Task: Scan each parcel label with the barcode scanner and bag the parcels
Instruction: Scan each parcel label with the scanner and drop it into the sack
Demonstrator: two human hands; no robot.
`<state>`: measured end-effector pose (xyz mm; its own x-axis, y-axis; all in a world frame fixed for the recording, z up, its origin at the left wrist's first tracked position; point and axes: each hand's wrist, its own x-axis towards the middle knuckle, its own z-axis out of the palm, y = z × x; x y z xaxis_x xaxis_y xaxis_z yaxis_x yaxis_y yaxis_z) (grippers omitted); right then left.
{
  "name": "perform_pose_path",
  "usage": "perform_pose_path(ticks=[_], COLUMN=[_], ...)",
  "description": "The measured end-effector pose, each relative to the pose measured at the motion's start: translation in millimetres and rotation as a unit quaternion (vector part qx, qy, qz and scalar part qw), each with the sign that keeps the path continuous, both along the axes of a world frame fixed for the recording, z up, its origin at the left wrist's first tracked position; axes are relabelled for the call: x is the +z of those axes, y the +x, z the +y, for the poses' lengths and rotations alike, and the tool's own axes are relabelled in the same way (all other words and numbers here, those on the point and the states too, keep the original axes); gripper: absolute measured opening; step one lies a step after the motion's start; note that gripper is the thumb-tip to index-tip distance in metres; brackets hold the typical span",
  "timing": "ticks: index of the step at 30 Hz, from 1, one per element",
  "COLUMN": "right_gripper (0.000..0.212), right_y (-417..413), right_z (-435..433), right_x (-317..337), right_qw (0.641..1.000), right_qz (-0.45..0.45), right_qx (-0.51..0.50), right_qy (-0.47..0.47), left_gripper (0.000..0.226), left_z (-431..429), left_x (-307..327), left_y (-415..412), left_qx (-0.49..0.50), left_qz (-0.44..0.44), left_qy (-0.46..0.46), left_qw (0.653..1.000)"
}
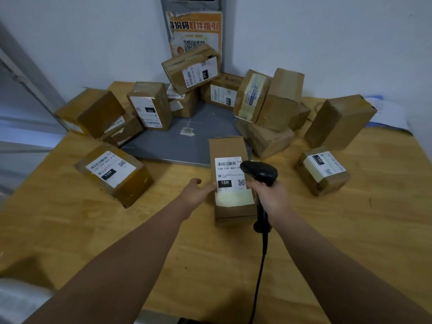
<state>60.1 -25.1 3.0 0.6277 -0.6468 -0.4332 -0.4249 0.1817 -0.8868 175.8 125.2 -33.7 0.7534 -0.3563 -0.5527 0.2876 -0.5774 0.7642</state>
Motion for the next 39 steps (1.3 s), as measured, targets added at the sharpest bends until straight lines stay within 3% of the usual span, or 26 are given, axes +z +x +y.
perform_pose_path(ticks=[4, 6, 14, 17, 23, 27, 31, 39], right_gripper=[0.01, 0.011, 0.004, 0.007, 0.019, 0.006, 0.023, 0.023], right_y=[4.1, 5.7, 1.6, -7.4, -26.1, -41.5, -59.4, -89.7], right_z=[7.5, 13.4, 15.7, 13.8, 13.1, 15.9, 16.0, 20.1], right_x=[-3.4, -10.3, -24.0, -23.9, -7.7, 11.6, 16.5, 19.2], right_qw=[1.0, 0.999, 0.998, 0.997, 0.987, 0.988, 0.992, 0.993], right_qz=[-0.008, 0.008, 0.014, 0.008, -0.06, -0.104, -0.078, -0.087], right_qx=[0.015, 0.033, 0.013, 0.018, 0.008, -0.001, -0.008, 0.023], right_qy=[0.002, -0.014, -0.067, -0.069, -0.146, -0.115, -0.099, -0.077], left_gripper=[0.064, 0.053, 0.049, 0.05, 0.096, 0.094, 0.093, 0.093], left_z=[-5.3, -9.4, -17.6, -20.0, -16.0, -17.1, -17.9, -24.0], left_x=[-7.4, -9.5, -17.2, -13.6, 6.7, 21.5, 26.2, 31.9], left_y=[13.6, 17.7, 26.6, 21.6, 9.5, -7.8, -24.1, -48.2], left_qx=[-0.002, 0.003, 0.014, -0.001, -0.031, -0.022, -0.004, 0.018], left_qz=[0.093, 0.114, 0.177, 0.13, -0.028, -0.082, -0.107, -0.139], left_qy=[-0.05, -0.068, -0.116, -0.119, -0.174, -0.181, -0.173, -0.159], left_qw=[0.994, 0.991, 0.977, 0.984, 0.984, 0.98, 0.979, 0.977])
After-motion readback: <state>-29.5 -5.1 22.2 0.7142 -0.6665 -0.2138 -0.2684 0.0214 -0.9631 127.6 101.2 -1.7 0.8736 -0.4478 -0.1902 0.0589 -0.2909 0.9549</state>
